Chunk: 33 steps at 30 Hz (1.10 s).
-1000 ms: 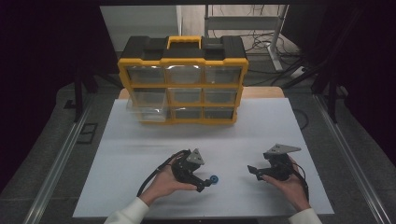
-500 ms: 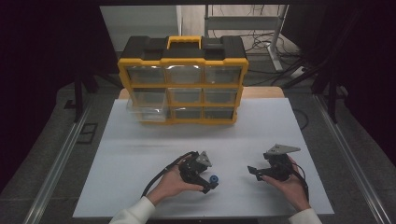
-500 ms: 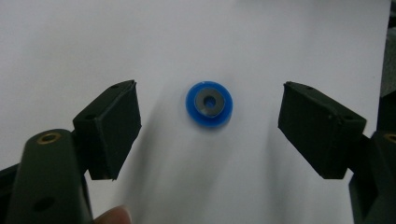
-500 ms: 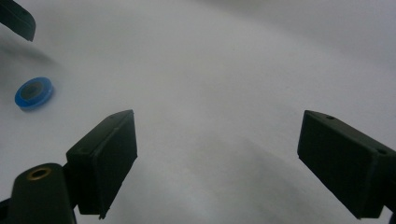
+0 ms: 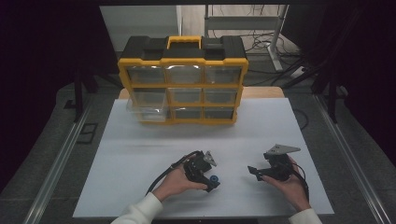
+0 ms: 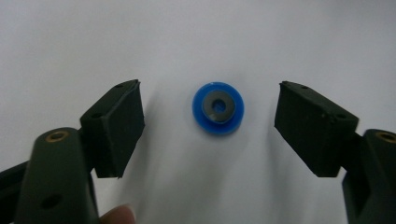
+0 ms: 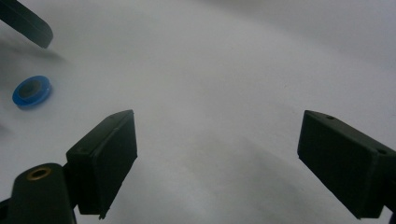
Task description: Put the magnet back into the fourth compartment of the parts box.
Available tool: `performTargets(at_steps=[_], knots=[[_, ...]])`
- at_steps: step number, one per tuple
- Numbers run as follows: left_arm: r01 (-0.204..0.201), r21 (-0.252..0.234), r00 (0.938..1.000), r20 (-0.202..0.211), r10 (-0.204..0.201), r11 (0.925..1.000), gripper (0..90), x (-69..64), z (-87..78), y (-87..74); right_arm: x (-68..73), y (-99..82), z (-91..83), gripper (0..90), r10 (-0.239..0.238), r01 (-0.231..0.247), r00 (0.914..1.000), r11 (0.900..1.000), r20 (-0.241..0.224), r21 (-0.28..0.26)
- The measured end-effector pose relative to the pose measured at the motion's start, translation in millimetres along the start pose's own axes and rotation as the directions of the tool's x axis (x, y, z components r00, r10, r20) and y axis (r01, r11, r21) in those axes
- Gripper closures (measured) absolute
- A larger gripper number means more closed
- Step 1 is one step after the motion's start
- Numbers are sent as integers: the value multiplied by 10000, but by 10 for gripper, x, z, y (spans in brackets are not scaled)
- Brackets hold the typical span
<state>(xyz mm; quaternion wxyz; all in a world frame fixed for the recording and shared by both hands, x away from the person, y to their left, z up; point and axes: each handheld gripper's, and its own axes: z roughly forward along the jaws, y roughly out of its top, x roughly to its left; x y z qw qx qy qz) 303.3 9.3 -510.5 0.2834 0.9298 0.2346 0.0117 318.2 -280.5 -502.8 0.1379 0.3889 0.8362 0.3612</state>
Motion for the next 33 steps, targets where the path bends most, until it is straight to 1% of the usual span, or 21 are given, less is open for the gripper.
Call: performTargets(at_steps=[3, 5, 7, 10, 12, 15, 16, 17, 22, 24, 26, 29, 33], knots=[[-101, 134, 9999, -12, 101, 9999, 293, -7, 37, 35, 3, 0, 1, 125, -13, 13, 10000, 10000, -12, 21], [-231, 270, 9997, -32, 232, 9994, 341, -21, 61, 54, 4, -2, 0, 125, -33, 33, 10000, 10000, 1, 17], [-402, 476, 9992, -42, 405, 9981, 365, -37, 87, 70, 0, -2, -2, 125, -28, 28, 10000, 10000, 26, 5], [-559, 677, 9979, -282, 579, 9961, 425, -67, 103, 91, -5, -1, -7, 126, -15, 15, 10000, 10000, 25, -28], [-511, 735, 9981, -311, 535, 9960, 482, -64, 97, 104, -6, -1, -8, 126, -15, 15, 10000, 10000, 30, -24], [-574, 796, 9977, -312, 601, 9952, 550, -80, 90, 106, -3, -1, -7, 126, -19, 19, 10000, 10000, 28, -20], [-646, 844, 9974, -251, 669, 9943, 588, -89, 85, 106, -4, -1, -8, 126, -18, 18, 10000, 10000, 30, -25], [-682, 853, 9971, -282, 708, 9940, 613, -102, 85, 105, -7, -1, -11, 126, -12, 12, 10000, 10000, 35, -25], [-747, 911, 9968, -205, 769, 9930, 624, -113, 80, 108, -6, -1, -11, 126, -21, 21, 10000, 10000, 52, -22], [-759, 892, 9970, -101, 772, 9931, 625, -107, 72, 103, -5, -1, -13, 126, -23, 23, 10000, 10000, 58, -29], [-756, 772, 9971, -50, 762, 9941, 625, -99, 49, 98, -10, 0, -16, 126, -2, 3, 10000, 10000, 63, -40], [-584, 498, 9983, 80, 580, 9971, 625, -70, -17, 89, -12, -1, -18, 126, -5, 5, 10000, 10000, 86, -33], [-390, 258, 9991, 164, 386, 9989, 625, -30, -123, 55, -10, -1, -18, 126, -11, 12, 10000, 10000, 80, -31]])
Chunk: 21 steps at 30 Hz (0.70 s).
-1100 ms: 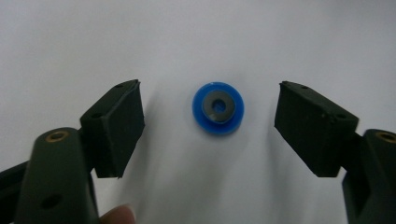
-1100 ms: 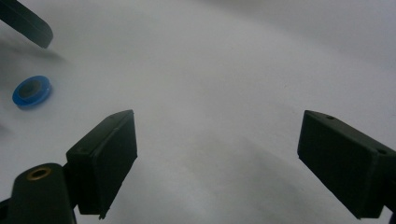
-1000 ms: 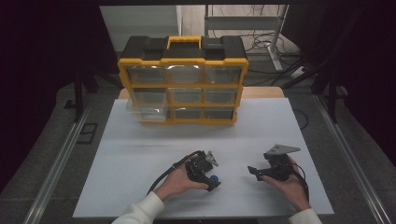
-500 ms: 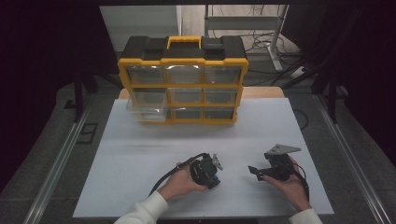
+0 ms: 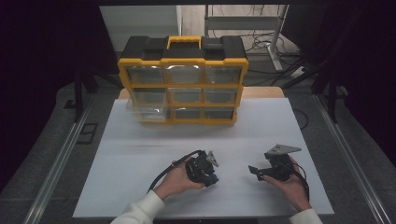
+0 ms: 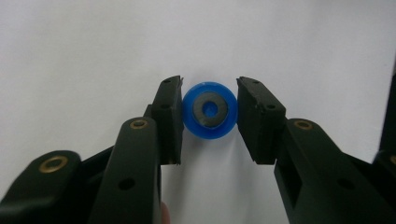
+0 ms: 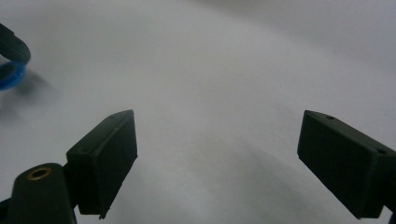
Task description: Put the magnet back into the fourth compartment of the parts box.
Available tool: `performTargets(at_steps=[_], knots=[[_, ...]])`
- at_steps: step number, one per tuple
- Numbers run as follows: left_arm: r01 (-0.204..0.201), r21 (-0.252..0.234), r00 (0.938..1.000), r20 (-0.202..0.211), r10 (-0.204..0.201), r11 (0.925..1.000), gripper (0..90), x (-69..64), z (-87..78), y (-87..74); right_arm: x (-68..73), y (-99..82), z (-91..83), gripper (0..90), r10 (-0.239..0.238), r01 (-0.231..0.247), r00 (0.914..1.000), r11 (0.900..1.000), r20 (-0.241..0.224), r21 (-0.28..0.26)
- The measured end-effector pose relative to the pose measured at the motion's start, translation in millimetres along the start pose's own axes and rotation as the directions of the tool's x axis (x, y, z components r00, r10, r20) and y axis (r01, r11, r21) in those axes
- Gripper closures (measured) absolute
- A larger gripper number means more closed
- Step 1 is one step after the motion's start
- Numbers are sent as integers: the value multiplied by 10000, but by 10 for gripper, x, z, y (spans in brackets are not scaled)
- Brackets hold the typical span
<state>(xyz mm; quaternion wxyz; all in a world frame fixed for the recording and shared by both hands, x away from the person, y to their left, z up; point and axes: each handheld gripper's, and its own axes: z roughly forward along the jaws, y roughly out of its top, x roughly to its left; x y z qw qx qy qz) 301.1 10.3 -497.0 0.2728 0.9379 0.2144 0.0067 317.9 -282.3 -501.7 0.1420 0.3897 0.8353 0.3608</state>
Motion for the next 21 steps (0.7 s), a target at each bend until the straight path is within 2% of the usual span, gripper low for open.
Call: performTargets(at_steps=[8, 13, 15, 21], knots=[[410, -431, 9992, 14, -410, 9982, 625, 91, -228, -159, 1, 1, 0, 126, 12, -12, 10000, 10000, 13, 6], [684, -521, 9976, 89, -681, 9963, 625, 165, -346, -251, -3, 0, 1, 126, 47, -47, 10000, 10000, 36, 13], [728, -541, 9973, -29, -730, 9959, 625, 193, -395, -283, -3, 0, 2, 126, 36, -36, 10000, 10000, 39, 22], [1203, -933, 9923, -193, -1226, 9883, 625, 290, -580, -366, -2, 0, 0, 126, 65, -65, 10000, 10000, 73, 34]])
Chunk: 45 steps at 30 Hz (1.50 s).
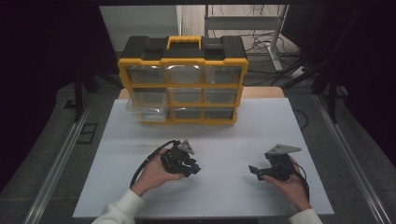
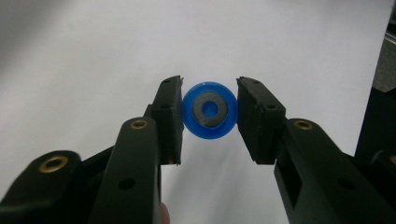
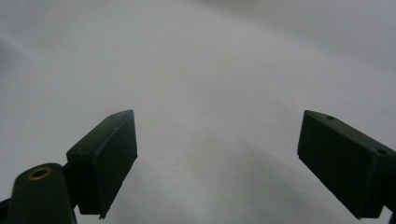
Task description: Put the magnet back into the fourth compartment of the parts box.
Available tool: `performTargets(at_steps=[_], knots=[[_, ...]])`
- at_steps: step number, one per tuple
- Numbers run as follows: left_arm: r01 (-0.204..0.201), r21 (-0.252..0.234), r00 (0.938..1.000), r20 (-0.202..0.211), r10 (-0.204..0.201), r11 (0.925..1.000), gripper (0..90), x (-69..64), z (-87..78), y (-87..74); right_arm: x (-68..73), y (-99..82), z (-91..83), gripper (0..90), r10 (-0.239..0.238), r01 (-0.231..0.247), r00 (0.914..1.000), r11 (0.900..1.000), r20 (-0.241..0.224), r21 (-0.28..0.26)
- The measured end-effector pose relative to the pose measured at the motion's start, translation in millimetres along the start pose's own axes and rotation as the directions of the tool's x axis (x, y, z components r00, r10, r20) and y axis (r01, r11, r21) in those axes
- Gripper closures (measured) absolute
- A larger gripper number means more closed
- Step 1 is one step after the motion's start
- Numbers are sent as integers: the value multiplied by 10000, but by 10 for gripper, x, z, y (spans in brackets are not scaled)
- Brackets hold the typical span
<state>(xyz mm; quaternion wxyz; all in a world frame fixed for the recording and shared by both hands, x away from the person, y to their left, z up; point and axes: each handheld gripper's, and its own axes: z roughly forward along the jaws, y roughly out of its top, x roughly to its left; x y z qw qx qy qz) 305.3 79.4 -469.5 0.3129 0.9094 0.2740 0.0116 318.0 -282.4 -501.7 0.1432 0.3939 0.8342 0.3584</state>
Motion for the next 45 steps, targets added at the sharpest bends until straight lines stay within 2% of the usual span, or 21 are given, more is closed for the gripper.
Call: performTargets(at_steps=[15, 30, 36, 45], knots=[[585, 64, 9978, -320, -582, 9983, 625, 230, -357, -217, -21, -3, -21, 128, 140, -139, 9998, 9999, 128, -71], [744, -176, 9955, -574, -753, 9971, 625, 371, -684, -333, -18, -3, -14, 127, 139, -139, 9998, 9999, 109, -27], [763, -573, 9937, -782, -806, 9954, 626, 411, -875, -330, -21, -2, -13, 127, 143, -143, 9998, 9999, 123, -29], [756, -730, 9921, -949, -824, 9945, 625, 489, -1071, -276, -25, -1, -11, 127, 157, -157, 9998, 9999, 141, -32]])
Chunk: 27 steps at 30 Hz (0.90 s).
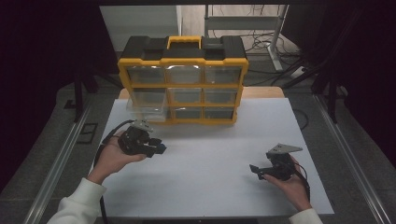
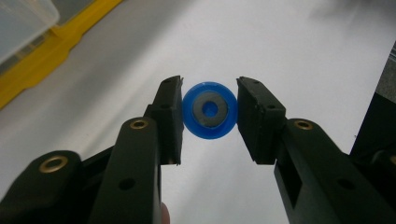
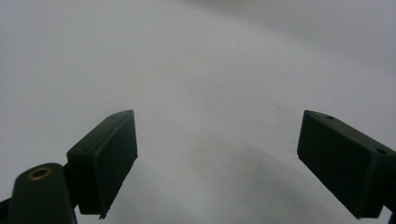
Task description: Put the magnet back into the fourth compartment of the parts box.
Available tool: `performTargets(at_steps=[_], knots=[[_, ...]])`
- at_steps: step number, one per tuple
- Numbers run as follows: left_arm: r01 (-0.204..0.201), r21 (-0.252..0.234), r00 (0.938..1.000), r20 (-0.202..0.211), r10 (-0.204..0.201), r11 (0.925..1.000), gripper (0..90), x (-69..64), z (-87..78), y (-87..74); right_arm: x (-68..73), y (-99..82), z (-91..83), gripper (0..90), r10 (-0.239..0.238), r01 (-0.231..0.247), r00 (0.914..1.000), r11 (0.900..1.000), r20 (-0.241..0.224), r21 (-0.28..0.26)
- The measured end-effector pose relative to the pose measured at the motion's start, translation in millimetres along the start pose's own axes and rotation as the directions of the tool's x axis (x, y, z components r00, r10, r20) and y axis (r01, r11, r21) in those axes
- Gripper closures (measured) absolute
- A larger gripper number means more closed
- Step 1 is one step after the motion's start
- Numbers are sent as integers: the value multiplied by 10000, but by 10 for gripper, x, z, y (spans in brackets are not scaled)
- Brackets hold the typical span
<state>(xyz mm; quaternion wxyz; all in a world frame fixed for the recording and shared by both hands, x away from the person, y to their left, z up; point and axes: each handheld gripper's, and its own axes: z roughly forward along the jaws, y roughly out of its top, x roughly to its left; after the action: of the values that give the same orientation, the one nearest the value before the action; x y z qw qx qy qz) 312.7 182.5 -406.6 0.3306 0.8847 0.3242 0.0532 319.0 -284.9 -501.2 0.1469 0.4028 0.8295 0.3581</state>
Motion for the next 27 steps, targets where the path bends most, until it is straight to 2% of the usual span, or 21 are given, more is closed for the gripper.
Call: performTargets(at_steps=[8, 14, 27], knots=[[-162, -227, 9996, -213, 157, 9996, 625, 28, -166, 124, -6, 0, 0, 127, -26, 26, 10000, 10000, 10, -30], [-97, -319, 9994, -340, 86, 9994, 625, 84, -272, 194, -8, 2, -4, 127, -12, 12, 10000, 10000, 8, 17], [-163, -340, 9993, -341, 152, 9993, 625, 188, -361, 273, -2, 1, 1, 127, -28, 28, 10000, 10000, 15, 49]])
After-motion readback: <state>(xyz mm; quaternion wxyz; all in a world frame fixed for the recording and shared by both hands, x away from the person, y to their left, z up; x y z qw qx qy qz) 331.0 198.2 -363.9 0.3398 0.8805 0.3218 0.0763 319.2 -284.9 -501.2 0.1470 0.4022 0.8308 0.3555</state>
